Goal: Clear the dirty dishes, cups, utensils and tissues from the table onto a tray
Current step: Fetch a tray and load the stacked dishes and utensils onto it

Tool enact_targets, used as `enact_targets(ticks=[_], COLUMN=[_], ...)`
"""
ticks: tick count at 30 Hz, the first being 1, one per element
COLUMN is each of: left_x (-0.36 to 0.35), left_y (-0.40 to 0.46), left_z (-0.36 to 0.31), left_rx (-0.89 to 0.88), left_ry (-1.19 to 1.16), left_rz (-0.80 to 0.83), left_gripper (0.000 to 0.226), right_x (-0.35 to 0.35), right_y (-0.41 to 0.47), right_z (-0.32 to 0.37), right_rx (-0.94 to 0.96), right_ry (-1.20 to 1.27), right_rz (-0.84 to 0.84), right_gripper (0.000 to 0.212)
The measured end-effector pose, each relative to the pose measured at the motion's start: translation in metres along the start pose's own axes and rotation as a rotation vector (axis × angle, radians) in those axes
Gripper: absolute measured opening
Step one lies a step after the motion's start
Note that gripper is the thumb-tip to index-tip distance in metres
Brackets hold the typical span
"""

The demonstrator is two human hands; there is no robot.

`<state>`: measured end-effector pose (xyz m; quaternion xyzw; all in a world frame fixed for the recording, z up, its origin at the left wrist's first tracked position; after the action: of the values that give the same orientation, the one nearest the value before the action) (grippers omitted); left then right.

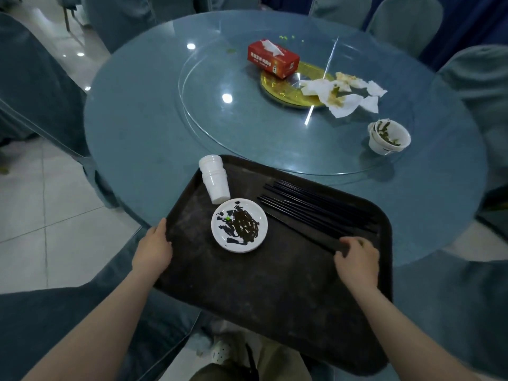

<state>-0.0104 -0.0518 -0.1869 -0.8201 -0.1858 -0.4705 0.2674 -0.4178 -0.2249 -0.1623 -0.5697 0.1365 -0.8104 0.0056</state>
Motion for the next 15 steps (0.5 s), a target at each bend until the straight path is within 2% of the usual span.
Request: enact_targets(ticks=[2, 5, 15], left_x=[0.003, 0.007, 0.004], left_y=[0.002, 0.006, -0.007], left_z=[0.003, 0.008, 0.017], left_rx=[0.004, 0.004, 0.049], left_ry=[-0.003, 0.031, -0.002], left_rz=[-0.043, -0.079, -0.034], left_gripper=[0.060, 0.063, 0.045], right_x=[0.006, 0.002, 0.001], right_y=[0.002, 0.006, 0.030], right_z=[-0.030, -0.061, -0.062], right_rx=[-0.097, -0.221, -0.301], right_ry=[-0.076, -0.074, -0.044], right_rz=[-0.024, 0.075, 0.072], right_gripper=[0.048, 0.055, 0.056])
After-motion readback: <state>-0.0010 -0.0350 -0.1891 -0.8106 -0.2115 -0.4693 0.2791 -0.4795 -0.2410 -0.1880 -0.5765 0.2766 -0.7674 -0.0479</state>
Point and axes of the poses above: each hand's wrist, its own y-axis towards the middle knuckle, its own x-axis out of the back of the hand, z = x × y, the point moved 4 cm from there along y, towards the middle knuckle, and after that the axes turned 9 degrees about -x, right-handed, at the moved point
